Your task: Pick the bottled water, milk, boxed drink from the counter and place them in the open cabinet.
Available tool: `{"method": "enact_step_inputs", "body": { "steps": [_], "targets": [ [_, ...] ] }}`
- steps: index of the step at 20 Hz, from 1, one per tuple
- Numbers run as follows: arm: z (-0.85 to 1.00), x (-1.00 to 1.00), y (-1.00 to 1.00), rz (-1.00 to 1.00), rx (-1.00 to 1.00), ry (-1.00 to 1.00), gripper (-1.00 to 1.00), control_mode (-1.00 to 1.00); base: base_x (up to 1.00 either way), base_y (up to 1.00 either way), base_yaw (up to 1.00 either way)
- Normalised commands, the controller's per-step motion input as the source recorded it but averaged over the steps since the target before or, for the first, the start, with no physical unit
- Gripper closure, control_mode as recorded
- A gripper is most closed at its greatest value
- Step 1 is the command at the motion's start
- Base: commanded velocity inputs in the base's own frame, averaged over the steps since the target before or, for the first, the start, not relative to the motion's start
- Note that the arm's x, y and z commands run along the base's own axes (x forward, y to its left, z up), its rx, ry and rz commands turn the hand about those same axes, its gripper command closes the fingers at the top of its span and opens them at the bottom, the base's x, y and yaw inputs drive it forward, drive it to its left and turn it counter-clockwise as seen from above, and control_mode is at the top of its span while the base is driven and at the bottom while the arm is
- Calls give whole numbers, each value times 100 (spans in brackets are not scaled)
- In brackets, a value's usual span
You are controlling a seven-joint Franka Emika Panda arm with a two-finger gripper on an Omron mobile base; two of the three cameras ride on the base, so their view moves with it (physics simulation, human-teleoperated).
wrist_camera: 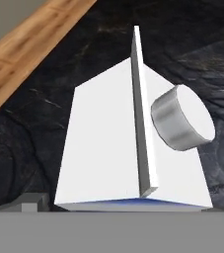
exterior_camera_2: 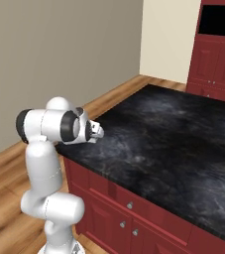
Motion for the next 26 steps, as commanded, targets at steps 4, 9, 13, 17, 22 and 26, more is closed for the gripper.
{"method": "enact_step_inputs", "body": {
  "steps": [4,9,13,17,22,26],
  "targets": [
    [-16,9,4,0,0,-6,-100,-100,0,0,0],
    [-10,4,0,0,0,-5,-100,-100,0,0,0],
    [-6,2,0,0,0,-12,-100,-100,0,0,0],
    [-2,4,0,0,0,-7,-100,-100,0,0,0],
    [-15,18,5,0,0,0,100,-100,0,0,0],
    [-12,23,15,-3,0,-1,100,-100,0,0,0]
  ]
}}
